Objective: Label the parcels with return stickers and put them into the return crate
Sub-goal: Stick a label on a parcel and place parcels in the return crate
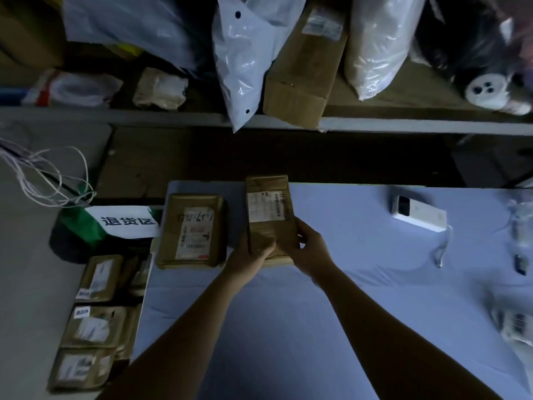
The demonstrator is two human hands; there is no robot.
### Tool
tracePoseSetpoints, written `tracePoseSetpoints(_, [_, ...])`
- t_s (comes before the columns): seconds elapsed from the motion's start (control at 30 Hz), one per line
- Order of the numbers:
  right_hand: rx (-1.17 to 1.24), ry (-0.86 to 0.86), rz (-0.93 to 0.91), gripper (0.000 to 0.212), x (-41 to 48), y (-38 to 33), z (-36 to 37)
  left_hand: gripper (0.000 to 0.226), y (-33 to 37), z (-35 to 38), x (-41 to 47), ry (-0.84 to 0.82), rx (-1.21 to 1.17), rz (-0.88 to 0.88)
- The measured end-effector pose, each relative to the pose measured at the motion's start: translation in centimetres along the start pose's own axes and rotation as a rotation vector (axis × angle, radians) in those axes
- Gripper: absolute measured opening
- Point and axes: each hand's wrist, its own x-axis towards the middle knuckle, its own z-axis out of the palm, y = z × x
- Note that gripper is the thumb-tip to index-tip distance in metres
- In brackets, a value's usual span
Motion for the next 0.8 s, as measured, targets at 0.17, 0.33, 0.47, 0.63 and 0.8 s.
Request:
tracePoseSetpoints(0.17, [0.091, 0.036, -0.032, 0.055, -0.6, 0.4, -2.5, 0.068, 1.6, 2.0, 0.0, -0.017, -0.031, 0.042])
tracePoseSetpoints(0.33, [0.183, 0.123, -0.048, 0.056, -3.5, 1.9, -8.3, 0.062, 5.4, 6.9, -1.8, -0.058, -0.026, 0.143])
tracePoseSetpoints(0.47, [0.214, 0.152, -0.037, 0.052, -6.8, 4.7, -14.5, 0.069, 6.6, 12.9, -3.3, -0.062, -0.028, 0.168])
tracePoseSetpoints(0.63, [0.203, 0.117, -0.051, 0.049, -11.7, 10.4, -24.1, 0.069, 7.1, 23.3, -6.6, -0.027, -0.008, 0.174])
tracePoseSetpoints(0.8, [0.139, 0.067, -0.068, 0.048, -16.6, 16.7, -32.5, 0.055, 7.3, 34.7, -11.7, 0.013, -0.053, 0.129])
